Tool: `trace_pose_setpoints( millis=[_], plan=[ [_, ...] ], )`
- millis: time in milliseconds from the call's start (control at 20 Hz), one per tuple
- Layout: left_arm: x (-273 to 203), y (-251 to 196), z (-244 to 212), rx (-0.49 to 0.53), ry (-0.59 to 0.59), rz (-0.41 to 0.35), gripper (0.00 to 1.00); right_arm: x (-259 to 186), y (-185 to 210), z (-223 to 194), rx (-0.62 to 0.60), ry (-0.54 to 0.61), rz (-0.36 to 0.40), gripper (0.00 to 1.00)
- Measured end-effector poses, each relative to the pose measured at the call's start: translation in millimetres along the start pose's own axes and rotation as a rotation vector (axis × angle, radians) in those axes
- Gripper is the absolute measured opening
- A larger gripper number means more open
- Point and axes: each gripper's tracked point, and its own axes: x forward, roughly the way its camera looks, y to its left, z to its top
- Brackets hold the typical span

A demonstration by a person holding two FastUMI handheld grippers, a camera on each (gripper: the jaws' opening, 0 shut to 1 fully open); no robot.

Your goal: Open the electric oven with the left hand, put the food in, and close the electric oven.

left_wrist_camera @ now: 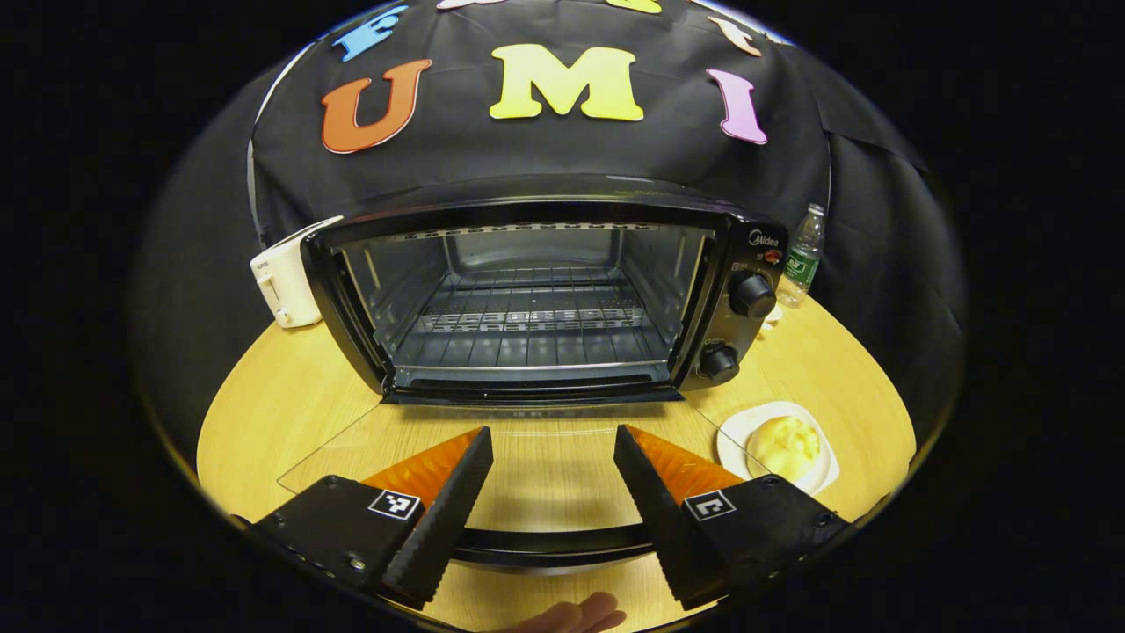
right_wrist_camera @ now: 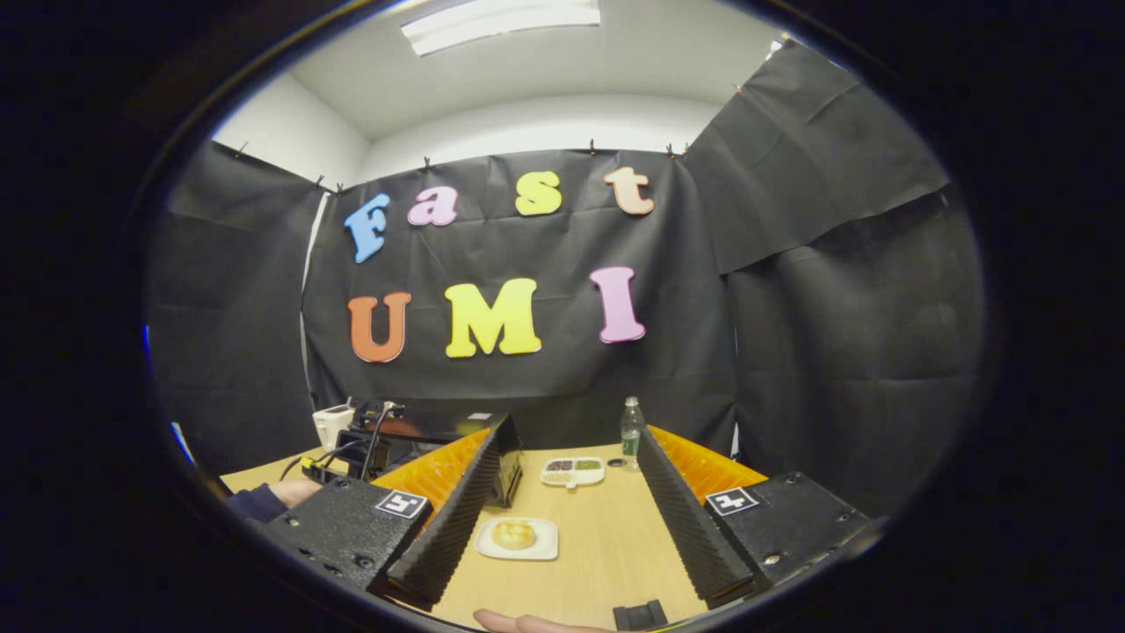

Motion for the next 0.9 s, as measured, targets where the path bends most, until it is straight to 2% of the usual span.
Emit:
trace_pose_setpoints(
  millis=[50,100,150,200,350,400,450,500,550,900],
  plan=[
    [2.2,-0.1,-10.2,-0.005,0.032,-0.002,0.94,1.2,0.1,-1.2,-0.001,0.004,-0.002,0.97],
    [2.6,2.0,-24.3,-0.006,0.075,-0.003,0.84,2.2,0.0,-2.6,-0.003,0.008,-0.004,0.97],
    [4.9,3.3,-41.9,-0.004,0.133,-0.002,0.94,3.8,0.4,-3.7,-0.004,0.012,-0.004,0.97],
    [9.7,5.3,-35.0,0.008,0.081,-0.002,0.94,4.8,1.8,-6.1,-0.004,0.016,-0.004,0.97],
    [-10.9,1.4,-43.1,-0.001,0.079,-0.001,0.94,11.1,5.5,-15.3,-0.014,0.036,-0.003,0.97],
    [-17.0,2.7,-42.8,0.005,0.060,-0.005,0.85,15.1,7.6,-19.9,-0.019,0.044,-0.001,0.97],
    [-25.4,3.3,-41.0,0.012,0.032,-0.005,0.95,20.4,9.6,-25.1,-0.024,0.055,0.001,0.97],
    [-33.3,4.2,-38.8,0.016,0.003,-0.011,0.84,25.1,12.4,-32.5,-0.029,0.070,0.002,0.97],
    [-44.4,2.1,-35.6,0.019,-0.029,-0.025,0.94,31.9,14.3,-40.5,-0.031,0.089,0.002,0.97],
    [-139.8,16.3,-6.7,0.039,-0.272,0.003,0.93,84.6,42.2,-109.1,-0.040,0.241,0.044,0.97]
  ],
)
